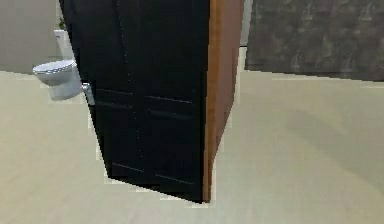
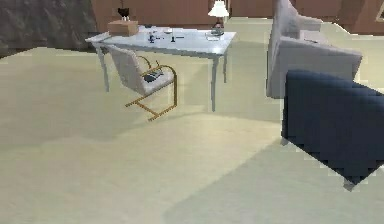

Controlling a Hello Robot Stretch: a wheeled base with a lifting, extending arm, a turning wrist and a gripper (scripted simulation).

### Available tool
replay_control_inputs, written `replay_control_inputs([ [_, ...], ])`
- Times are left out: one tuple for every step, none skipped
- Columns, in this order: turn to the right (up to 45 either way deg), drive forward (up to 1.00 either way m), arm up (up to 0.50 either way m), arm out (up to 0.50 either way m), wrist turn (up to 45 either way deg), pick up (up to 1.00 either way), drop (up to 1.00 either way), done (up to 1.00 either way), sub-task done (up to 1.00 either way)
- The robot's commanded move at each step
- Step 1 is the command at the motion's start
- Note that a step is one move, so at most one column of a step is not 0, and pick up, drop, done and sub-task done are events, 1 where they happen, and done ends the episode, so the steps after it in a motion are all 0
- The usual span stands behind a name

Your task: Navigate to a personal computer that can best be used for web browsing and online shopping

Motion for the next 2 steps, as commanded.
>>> replay_control_inputs([
  [-45.0, 0.0, 0.0, 0.0, 0.0, 0.0, 0.0, 0.0, 0.0],
  [-6.0, 0.0, 0.0, 0.0, 0.0, 0.0, 0.0, 0.0, 0.0],
])
